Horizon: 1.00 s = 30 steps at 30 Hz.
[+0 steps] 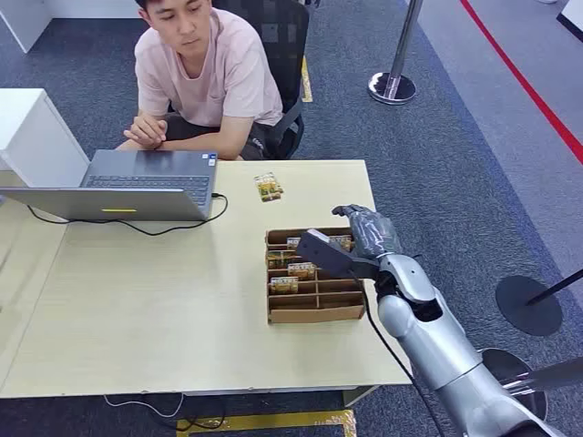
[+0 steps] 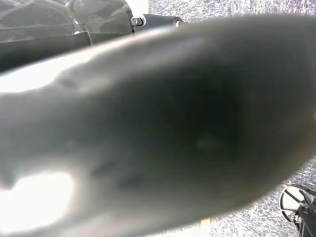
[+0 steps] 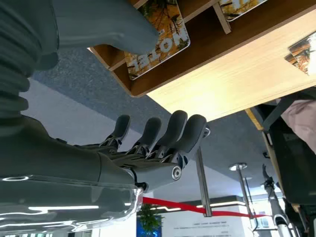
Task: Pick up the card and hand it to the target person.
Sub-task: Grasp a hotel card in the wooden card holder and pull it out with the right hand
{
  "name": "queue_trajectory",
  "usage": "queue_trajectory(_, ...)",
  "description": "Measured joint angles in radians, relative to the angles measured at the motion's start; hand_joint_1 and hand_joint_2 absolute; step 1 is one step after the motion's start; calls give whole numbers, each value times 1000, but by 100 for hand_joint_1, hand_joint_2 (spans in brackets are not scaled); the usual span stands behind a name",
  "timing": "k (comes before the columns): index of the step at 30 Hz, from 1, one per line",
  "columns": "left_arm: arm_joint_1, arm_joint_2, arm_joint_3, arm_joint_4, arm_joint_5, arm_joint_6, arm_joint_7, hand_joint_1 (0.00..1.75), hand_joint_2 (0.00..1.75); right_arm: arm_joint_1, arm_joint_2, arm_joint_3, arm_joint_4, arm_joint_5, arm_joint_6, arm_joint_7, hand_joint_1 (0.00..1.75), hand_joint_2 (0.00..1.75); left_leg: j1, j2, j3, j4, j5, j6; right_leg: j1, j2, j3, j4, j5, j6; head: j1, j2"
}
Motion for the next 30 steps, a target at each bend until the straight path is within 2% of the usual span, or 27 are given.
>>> queue_trajectory(8, 0, 0, 0, 0, 0, 0, 0, 0, 0, 0, -10, 0, 0, -6, 0, 1, 72, 175, 0, 0, 0, 0, 0, 0, 0, 0, 0, 0, 0, 0, 0, 0)
queue_trajectory(14, 0, 0, 0, 0, 0, 0, 0, 0, 0, 0, -13, 4, 1, -13, 3, 1, 88, 175, 0, 0, 0, 0, 0, 0, 0, 0, 0, 0, 0, 0, 0, 0)
queue_trajectory(30, 0, 0, 0, 0, 0, 0, 9, 0, 0, -2, -14, 30, 11, -18, 7, 0, 77, 175, 0, 0, 0, 0, 0, 0, 0, 0, 0, 0, 0, 0, 0, 0)
